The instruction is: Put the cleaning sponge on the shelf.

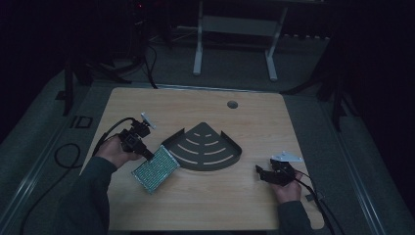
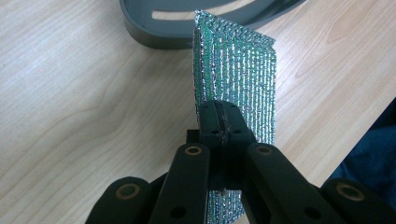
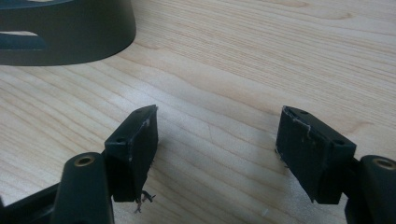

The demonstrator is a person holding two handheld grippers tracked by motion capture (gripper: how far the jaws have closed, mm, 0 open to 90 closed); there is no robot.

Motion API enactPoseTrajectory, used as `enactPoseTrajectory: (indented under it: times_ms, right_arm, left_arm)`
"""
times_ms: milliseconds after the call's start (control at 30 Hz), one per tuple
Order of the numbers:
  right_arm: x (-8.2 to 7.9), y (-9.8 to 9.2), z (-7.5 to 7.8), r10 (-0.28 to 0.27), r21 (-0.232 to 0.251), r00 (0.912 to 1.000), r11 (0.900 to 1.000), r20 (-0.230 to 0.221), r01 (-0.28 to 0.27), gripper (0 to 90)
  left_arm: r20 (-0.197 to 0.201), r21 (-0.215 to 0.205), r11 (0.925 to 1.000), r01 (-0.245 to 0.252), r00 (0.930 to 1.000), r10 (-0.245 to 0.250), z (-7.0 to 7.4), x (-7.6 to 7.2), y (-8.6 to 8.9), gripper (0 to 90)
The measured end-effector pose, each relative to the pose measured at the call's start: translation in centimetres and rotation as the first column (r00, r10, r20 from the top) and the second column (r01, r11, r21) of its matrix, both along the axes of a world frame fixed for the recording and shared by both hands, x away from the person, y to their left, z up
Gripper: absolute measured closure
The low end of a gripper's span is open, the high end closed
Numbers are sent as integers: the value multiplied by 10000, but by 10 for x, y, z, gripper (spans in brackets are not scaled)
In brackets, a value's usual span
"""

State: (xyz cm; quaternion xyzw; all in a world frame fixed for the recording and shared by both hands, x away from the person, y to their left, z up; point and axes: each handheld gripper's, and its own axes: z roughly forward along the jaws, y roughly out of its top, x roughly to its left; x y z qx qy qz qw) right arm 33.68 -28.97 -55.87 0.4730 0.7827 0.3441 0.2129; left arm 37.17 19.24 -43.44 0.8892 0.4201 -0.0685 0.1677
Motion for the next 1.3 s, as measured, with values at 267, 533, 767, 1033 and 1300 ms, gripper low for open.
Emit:
enactPoseTrajectory:
  times_ms: [267,533,767,1033,1300]
  right_arm:
    - [0,0,0,-5,6,10000,10000,-3,5,289]
    - [0,0,0,-9,9,10000,10000,-8,9,289]
    - [0,0,0,-6,6,10000,10000,-3,6,289]
    - [0,0,0,-8,8,10000,10000,-4,8,289]
    - [0,0,0,-10,7,10000,10000,-7,10,289]
  left_arm:
    - [217,64,10000,66,9997,-68,12,9,-5,900]
    - [449,207,9998,9,9990,-18,21,18,-10,900]
    - [541,294,9996,-21,9985,5,27,25,-14,900]
    - [745,456,9989,-47,9972,13,35,31,-18,900]
    - [973,583,9983,-68,9953,11,44,38,-26,900]
